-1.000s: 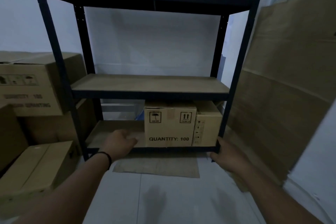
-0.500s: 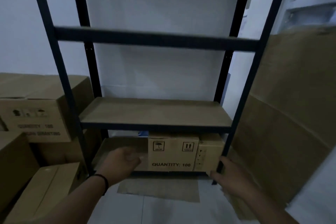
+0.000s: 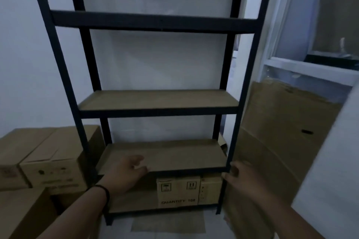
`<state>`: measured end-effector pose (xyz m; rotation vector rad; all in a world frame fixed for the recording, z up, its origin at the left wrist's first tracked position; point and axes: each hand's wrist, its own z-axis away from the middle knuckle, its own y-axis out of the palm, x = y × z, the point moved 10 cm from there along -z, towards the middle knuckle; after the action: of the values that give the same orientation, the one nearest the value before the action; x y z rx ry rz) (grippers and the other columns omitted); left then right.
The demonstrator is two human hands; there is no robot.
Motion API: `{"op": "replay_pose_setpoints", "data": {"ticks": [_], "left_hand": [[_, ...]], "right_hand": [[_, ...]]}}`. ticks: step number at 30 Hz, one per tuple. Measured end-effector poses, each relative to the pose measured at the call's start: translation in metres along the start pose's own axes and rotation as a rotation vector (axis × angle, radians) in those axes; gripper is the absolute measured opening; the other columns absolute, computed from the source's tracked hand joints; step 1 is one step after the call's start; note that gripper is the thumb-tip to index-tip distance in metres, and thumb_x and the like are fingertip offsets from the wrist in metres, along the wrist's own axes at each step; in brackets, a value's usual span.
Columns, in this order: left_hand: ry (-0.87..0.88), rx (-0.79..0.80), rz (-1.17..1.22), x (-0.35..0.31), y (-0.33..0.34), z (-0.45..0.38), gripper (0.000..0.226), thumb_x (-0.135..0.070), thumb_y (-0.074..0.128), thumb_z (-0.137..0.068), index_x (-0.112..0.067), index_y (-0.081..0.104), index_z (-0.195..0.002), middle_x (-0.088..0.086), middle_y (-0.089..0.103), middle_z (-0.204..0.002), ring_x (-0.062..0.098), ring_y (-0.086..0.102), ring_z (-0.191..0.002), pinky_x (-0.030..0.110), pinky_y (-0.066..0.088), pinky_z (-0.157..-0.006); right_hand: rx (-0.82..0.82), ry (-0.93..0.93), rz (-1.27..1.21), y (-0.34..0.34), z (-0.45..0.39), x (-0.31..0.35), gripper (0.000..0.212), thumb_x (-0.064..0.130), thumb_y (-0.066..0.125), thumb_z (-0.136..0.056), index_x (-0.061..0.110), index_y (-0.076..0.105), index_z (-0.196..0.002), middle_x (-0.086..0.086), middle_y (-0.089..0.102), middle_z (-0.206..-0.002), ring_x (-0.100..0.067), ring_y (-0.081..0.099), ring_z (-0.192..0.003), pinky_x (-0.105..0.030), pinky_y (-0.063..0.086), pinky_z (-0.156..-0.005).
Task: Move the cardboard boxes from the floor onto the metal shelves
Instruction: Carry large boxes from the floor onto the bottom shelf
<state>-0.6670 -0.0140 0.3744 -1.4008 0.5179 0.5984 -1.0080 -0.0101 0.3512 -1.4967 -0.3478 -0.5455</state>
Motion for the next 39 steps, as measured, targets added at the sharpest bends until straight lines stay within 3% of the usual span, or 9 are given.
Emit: {"op": "replay_pose_setpoints", "data": {"ticks": [3, 5, 11, 16, 21, 29, 34, 37, 39], "left_hand": [[0.045, -0.026, -0.021, -0.024, -0.014, 0.025, 0.054, -0.044, 0.058, -0.091, -0.022, 0.046, -0.138, -0.001, 0.053, -0.136, 0.011, 0.052, -0.115, 0.027, 0.041, -0.096], [0.048, -0.049, 0.003, -0.036, -0.017, 0.038, 0.056, -0.045, 0.059, -0.090, -0.018, 0.047, -0.138, 0.000, 0.054, -0.134, 0.012, 0.053, -0.114, 0.026, 0.041, -0.094], [0.079, -0.114, 0.067, -0.072, -0.012, 0.087, 0.043, -0.051, 0.060, -0.086, -0.023, 0.061, -0.118, -0.007, 0.063, -0.107, 0.006, 0.058, -0.095, 0.030, 0.048, -0.088], [0.072, -0.184, 0.120, -0.090, -0.003, 0.132, 0.054, -0.047, 0.062, -0.086, -0.020, 0.053, -0.132, -0.003, 0.059, -0.122, 0.009, 0.054, -0.103, 0.027, 0.042, -0.091], [0.044, -0.237, 0.141, -0.084, -0.008, 0.172, 0.058, -0.043, 0.062, -0.088, -0.016, 0.048, -0.137, 0.003, 0.056, -0.133, 0.015, 0.054, -0.115, 0.029, 0.041, -0.096], [-0.095, -0.369, 0.202, -0.010, -0.057, 0.229, 0.054, -0.041, 0.063, -0.089, -0.017, 0.051, -0.135, 0.000, 0.058, -0.130, 0.014, 0.057, -0.110, 0.023, 0.044, -0.088], [-0.154, -0.455, 0.226, 0.062, -0.102, 0.273, 0.030, -0.037, 0.061, -0.091, -0.026, 0.062, -0.119, -0.009, 0.066, -0.108, -0.002, 0.057, -0.088, 0.009, 0.039, -0.063], [-0.228, -0.513, 0.272, 0.120, -0.133, 0.300, 0.008, -0.032, 0.063, -0.091, -0.039, 0.060, -0.093, -0.022, 0.059, -0.092, 0.003, 0.058, -0.091, 0.013, 0.040, -0.066], [-0.281, -0.522, 0.271, 0.164, -0.154, 0.317, 0.022, -0.036, 0.062, -0.091, -0.031, 0.061, -0.112, -0.014, 0.061, -0.105, 0.011, 0.057, -0.105, 0.018, 0.042, -0.075]], "right_hand": [[-0.060, -0.030, -0.057, -0.034, 0.028, 0.003, 0.011, 0.040, 0.056, -0.091, 0.030, 0.059, -0.094, 0.006, 0.058, -0.098, -0.007, 0.057, -0.084, -0.029, 0.052, -0.076], [-0.090, -0.036, -0.080, -0.053, 0.045, 0.002, 0.004, 0.034, 0.055, -0.093, 0.030, 0.054, -0.093, 0.005, 0.056, -0.095, -0.008, 0.056, -0.084, -0.028, 0.050, -0.075], [-0.120, -0.047, -0.123, -0.098, 0.094, -0.017, 0.039, 0.038, 0.053, -0.095, 0.020, 0.054, -0.129, 0.000, 0.060, -0.117, -0.015, 0.058, -0.102, -0.032, 0.050, -0.086], [-0.109, -0.064, -0.160, -0.109, 0.118, -0.030, 0.029, 0.041, 0.053, -0.094, 0.020, 0.060, -0.112, 0.002, 0.062, -0.103, -0.014, 0.061, -0.089, -0.035, 0.054, -0.080], [-0.045, -0.103, -0.167, -0.092, 0.132, -0.017, 0.069, 0.070, 0.048, -0.083, 0.024, 0.053, -0.134, 0.001, 0.055, -0.133, -0.017, 0.054, -0.117, -0.034, 0.046, -0.094], [0.068, -0.189, -0.084, -0.034, 0.148, 0.066, 0.074, 0.071, 0.049, -0.084, 0.025, 0.045, -0.141, 0.001, 0.046, -0.145, -0.020, 0.047, -0.128, -0.039, 0.040, -0.105], [0.140, -0.272, -0.013, 0.031, 0.166, 0.144, 0.071, 0.073, 0.049, -0.081, 0.030, 0.047, -0.137, 0.003, 0.050, -0.138, -0.021, 0.049, -0.122, -0.043, 0.042, -0.101], [0.207, -0.324, 0.009, 0.081, 0.184, 0.200, 0.067, 0.069, 0.051, -0.083, 0.028, 0.048, -0.136, 0.002, 0.052, -0.135, -0.020, 0.051, -0.119, -0.040, 0.043, -0.100], [0.248, -0.352, -0.003, 0.117, 0.199, 0.240, 0.071, 0.069, 0.053, -0.083, 0.027, 0.045, -0.139, 0.001, 0.050, -0.140, -0.021, 0.049, -0.124, -0.039, 0.042, -0.101]]}}
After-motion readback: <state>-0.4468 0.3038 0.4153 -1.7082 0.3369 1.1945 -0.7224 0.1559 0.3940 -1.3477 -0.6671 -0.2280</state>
